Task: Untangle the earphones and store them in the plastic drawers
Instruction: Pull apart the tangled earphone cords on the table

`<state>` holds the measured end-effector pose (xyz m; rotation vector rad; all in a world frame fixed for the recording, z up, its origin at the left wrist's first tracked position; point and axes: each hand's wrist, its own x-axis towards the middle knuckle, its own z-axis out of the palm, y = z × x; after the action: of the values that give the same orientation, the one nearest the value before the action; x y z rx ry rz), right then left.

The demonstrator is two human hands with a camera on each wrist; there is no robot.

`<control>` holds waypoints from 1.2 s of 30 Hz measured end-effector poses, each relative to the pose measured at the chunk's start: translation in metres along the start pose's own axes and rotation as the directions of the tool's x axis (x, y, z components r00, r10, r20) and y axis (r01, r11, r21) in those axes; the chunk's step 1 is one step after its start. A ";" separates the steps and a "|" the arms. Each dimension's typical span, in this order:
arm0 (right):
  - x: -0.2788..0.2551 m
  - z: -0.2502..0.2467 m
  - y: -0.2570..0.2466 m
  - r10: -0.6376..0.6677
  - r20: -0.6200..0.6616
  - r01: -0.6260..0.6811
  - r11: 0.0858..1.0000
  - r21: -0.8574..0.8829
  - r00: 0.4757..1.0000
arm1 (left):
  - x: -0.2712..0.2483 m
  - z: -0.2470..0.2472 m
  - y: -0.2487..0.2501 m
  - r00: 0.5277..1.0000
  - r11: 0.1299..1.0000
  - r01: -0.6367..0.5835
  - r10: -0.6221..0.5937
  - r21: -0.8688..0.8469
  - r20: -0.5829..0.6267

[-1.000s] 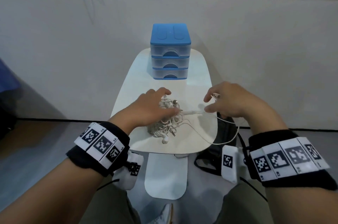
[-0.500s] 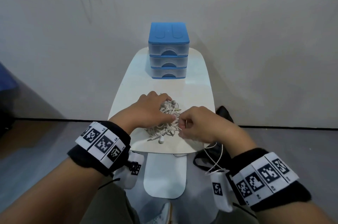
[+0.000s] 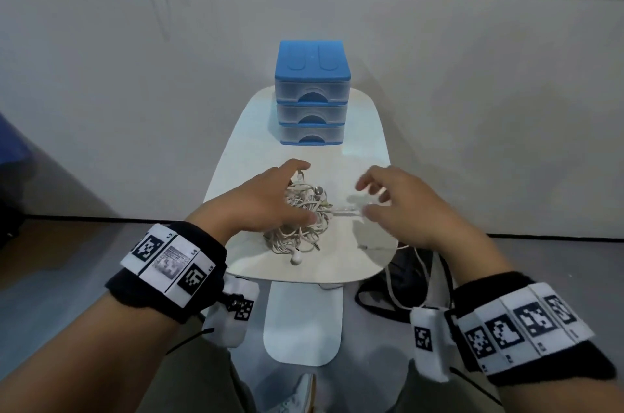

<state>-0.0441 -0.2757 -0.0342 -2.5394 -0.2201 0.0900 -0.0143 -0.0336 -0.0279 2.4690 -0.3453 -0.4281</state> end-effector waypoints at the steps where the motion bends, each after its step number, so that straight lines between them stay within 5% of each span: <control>1: 0.003 0.009 -0.005 -0.026 0.002 0.026 1.000 -0.001 1.000 | -0.001 -0.001 0.000 1.000 0.999 0.014 -0.014 -0.038 -0.003; 4: 0.012 0.031 -0.009 -0.018 0.022 0.020 0.998 -0.067 1.000 | -0.001 -0.006 -0.004 0.995 0.990 0.072 -0.079 -0.122 -0.055; 10: 0.014 0.034 0.003 -0.004 0.016 0.001 0.982 0.190 1.000 | 0.002 -0.007 -0.015 0.986 0.986 0.164 -0.164 -0.031 -0.001; 14: 0.013 0.033 0.007 -0.008 0.051 -0.009 0.944 0.330 0.999 | 0.006 0.000 -0.012 0.994 0.993 0.087 -0.082 -0.077 0.069; 25: 0.016 0.037 0.001 0.009 -0.024 0.002 0.909 0.418 1.000 | 0.013 -0.002 0.004 0.989 0.974 -0.128 0.112 -0.189 -0.095; 31: 0.017 0.040 0.013 0.080 -0.042 -0.030 0.739 0.673 0.996 | 0.007 -0.011 0.010 0.976 0.879 -0.190 0.216 -0.438 0.011; 36: 0.017 0.041 0.012 0.103 -0.017 -0.055 0.657 0.752 0.994 | 0.015 0.000 0.011 0.990 0.820 -0.126 0.072 -0.558 -0.118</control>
<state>-0.0303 -0.2599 -0.0750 -1.7009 -0.0253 0.1124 -0.0021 -0.0470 -0.0248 1.8692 -0.2601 -0.3134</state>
